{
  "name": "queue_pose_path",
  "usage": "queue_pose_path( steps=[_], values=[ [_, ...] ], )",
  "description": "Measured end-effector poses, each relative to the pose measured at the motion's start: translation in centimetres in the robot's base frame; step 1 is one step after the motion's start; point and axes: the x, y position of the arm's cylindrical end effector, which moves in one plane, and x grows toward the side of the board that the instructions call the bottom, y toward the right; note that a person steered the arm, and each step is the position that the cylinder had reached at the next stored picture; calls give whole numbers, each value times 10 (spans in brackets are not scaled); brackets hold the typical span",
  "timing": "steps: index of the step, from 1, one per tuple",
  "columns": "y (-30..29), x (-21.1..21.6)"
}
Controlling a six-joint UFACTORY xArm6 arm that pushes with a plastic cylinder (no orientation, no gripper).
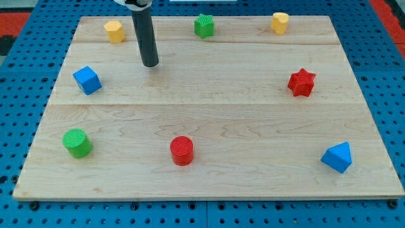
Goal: Push the red circle parallel to the right side of the yellow hexagon
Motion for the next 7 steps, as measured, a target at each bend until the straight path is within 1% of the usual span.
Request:
queue_pose_path(
  steps=[5, 7],
  values=[
    [-1, -2],
    [-1, -9]
  ],
)
